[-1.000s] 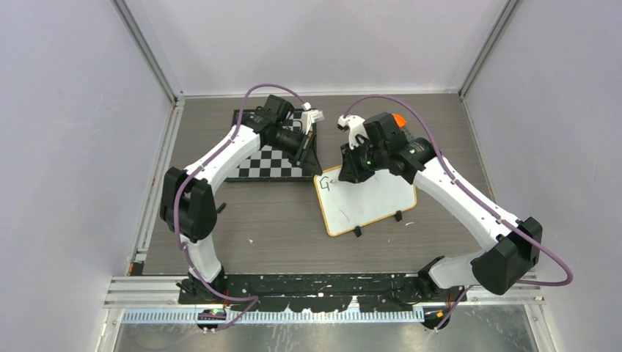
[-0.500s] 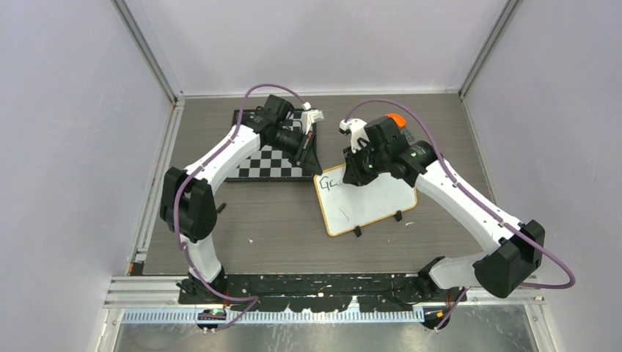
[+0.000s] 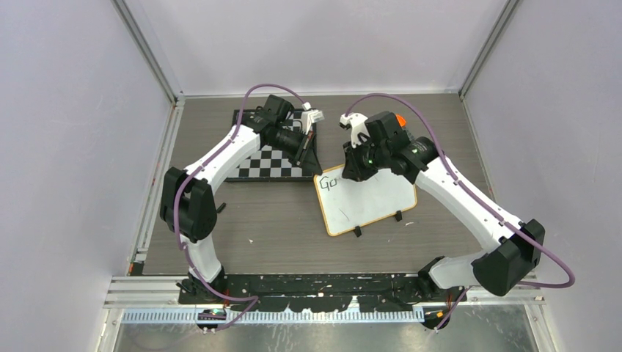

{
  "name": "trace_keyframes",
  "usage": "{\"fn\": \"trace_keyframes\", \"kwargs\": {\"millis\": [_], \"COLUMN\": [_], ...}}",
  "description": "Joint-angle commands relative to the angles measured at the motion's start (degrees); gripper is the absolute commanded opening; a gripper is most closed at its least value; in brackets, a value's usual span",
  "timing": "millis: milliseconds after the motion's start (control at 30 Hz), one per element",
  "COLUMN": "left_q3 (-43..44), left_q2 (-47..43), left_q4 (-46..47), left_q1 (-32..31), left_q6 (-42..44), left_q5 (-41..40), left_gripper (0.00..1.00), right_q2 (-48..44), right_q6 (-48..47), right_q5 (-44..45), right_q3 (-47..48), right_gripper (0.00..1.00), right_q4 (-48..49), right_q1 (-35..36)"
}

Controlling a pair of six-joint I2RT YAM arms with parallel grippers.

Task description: Write a sentence on the whiteboard

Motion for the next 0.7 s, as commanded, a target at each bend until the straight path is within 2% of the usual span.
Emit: {"fn": "trace_keyframes", "kwargs": {"millis": [0, 433, 667], "left_q3": [-0.4, -1.0, -0.7], "left_q2": [-1.2, -1.3, -1.1], "left_q4": [-0.5, -0.4, -0.2], "left_q1": [-1.1, -1.1, -1.1], "left_q6": [-0.1, 0.0, -0.4], "left_q5": [0.8, 0.4, 0.5], "left_gripper": [0.0, 0.0, 0.0], "right_q2": [0.8, -2.8, -4.5], "right_q6": [0.6, -1.0, -1.5], "right_q5": [-0.4, -5.3, -3.0], "right_q3": [2.6, 0.8, -0.7], "right_gripper": [0.0, 0.0, 0.0], "right_q4": [3.3, 1.5, 0.4], "right_q1": [0.2, -1.3, -3.2]}}
